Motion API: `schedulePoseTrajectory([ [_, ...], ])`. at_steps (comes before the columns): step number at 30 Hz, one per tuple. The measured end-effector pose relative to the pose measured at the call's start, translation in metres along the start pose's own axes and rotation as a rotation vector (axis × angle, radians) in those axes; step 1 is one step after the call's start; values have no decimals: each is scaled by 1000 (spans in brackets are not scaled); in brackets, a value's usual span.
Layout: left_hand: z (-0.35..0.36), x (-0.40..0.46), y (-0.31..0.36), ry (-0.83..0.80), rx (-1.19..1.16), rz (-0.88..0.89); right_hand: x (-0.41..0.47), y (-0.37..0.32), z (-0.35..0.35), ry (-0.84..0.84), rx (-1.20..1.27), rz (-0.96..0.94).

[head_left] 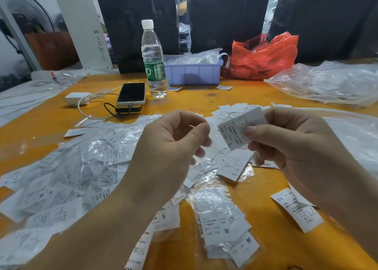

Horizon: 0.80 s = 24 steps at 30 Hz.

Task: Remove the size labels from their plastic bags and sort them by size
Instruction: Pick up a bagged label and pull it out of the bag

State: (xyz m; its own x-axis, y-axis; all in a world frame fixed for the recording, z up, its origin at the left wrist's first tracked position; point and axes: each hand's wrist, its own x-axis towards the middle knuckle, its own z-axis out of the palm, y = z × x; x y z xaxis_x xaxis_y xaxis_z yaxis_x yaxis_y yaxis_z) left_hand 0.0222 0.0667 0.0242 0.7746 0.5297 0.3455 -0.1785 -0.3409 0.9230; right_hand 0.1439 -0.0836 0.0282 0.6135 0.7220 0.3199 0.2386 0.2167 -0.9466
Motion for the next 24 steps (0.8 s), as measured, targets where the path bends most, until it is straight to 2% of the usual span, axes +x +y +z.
schedulePoseTrajectory([
  [13,2,-2,4,-78,-33,9,-1,-2,3,-34,-67,-8],
  [24,4,-3,7,-125,-48,-6,-1,-2,2,60,-112,-50],
])
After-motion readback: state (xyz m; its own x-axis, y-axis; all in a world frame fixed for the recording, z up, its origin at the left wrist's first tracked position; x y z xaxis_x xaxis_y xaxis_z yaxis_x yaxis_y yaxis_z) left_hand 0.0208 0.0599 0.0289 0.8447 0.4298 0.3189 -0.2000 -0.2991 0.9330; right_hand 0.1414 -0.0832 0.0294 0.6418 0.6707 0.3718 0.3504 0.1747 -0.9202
